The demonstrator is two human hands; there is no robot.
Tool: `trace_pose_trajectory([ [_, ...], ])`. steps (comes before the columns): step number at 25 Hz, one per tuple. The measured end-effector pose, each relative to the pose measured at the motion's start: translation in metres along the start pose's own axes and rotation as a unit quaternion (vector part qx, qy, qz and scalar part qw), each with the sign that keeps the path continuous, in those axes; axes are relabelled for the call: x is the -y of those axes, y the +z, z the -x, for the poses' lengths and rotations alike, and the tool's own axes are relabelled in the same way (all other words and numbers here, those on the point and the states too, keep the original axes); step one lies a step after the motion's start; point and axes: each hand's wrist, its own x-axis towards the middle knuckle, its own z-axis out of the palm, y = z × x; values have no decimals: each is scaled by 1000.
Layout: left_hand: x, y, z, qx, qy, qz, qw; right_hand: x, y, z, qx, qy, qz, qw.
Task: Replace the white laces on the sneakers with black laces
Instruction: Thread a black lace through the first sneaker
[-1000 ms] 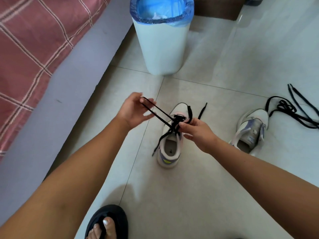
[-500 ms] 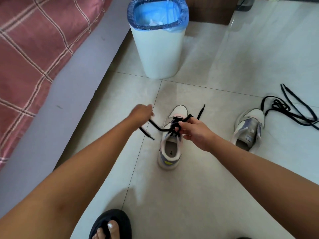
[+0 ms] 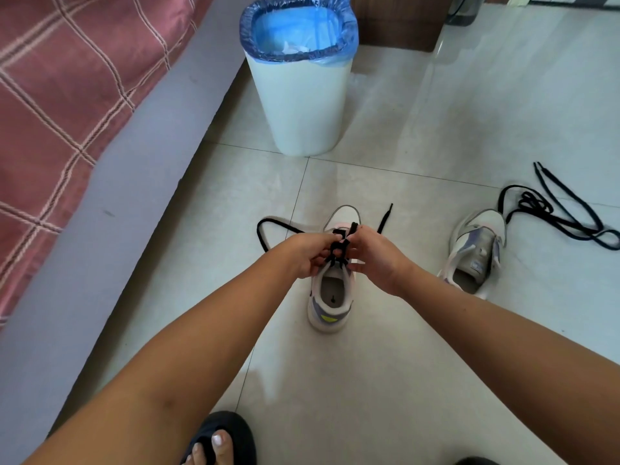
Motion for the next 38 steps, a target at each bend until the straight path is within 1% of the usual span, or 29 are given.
trace_pose_trajectory([
  [2, -1, 1, 0, -1, 13, 62, 998, -1, 2, 1, -44, -7, -34, 998],
  [4, 2, -2, 0, 21, 41, 144, 989, -4, 4, 0, -85, -13, -135, 987],
  [6, 9, -3, -2, 45, 71, 232, 969, -7, 7, 1, -86, -15, -226, 970],
  [8, 14, 0, 0, 47, 95, 288, 952, -9, 7, 1, -79, -21, -254, 964],
  [11, 18, 2, 3, 18, 90, 337, 937, -7, -3, 0, -95, -5, -293, 951],
  [13, 22, -6, -3, -26, 62, 364, 929, -11, -17, -1, -124, 33, -351, 928],
  [15, 28, -17, -13, -64, 42, 382, 921, -19, -27, -1, -161, 69, -365, 914],
  [16, 29, -20, -15, -68, 44, 379, 922, -23, -29, -1, -176, 71, -343, 920],
  [18, 26, -20, -19, -45, 71, 349, 933, -21, -27, -3, -172, 50, -257, 949],
  [20, 24, -16, -18, -5, 96, 287, 953, -16, -19, 4, -143, 19, -120, 982],
  [21, 24, -14, -17, 10, 111, 245, 963, -15, -15, 10, -119, -6, -51, 992],
  [22, 25, -11, -16, 15, 136, 204, 969, -18, -12, 15, -96, -43, 29, 994],
  [23, 27, -9, -16, 10, 165, 173, 971, -24, -11, 18, -84, -90, 113, 986],
  [24, 28, -5, -15, 8, 194, 163, 967, -31, -11, 20, -93, -138, 196, 966],
  [25, 28, -2, -13, 13, 216, 175, 961, -35, -11, 18, -113, -176, 249, 946],
  [26, 26, 1, -10, 27, 228, 204, 952, -35, -10, 16, -141, -191, 247, 940],
  [27, 23, 4, -8, 37, 231, 235, 943, -30, -9, 13, -163, -180, 185, 952],
  [28, 20, 5, -8, 38, 230, 256, 938, -22, -7, 8, -174, -160, 97, 967],
  [29, 17, 6, -8, 34, 227, 262, 938, -14, -5, 3, -172, -136, 4, 976],
  [30, 16, 7, -10, 30, 221, 262, 939, -8, -4, -2, -169, -118, -67, 976],
  [31, 15, 8, -11, 25, 213, 257, 942, -5, -6, -7, -170, -96, -109, 975],
  [32, 15, 8, -13, 20, 200, 251, 947, -4, -8, -10, -173, -71, -127, 974],
  [34, 14, 5, -17, 10, 163, 247, 955, -4, -11, -11, -165, -14, -122, 979],
  [35, 12, 2, -18, 4, 148, 247, 958, -5, -10, -11, -152, 1, -89, 984],
  [36, 12, -1, -19, 0, 147, 240, 960, -4, -9, -9, -133, 0, -31, 991],
  [37, 10, -2, -17, -5, 168, 204, 964, -1, -6, -6, -115, -17, 47, 992],
  [38, 7, -3, -16, -17, 209, 137, 968, 3, -3, -6, -95, -41, 134, 986],
])
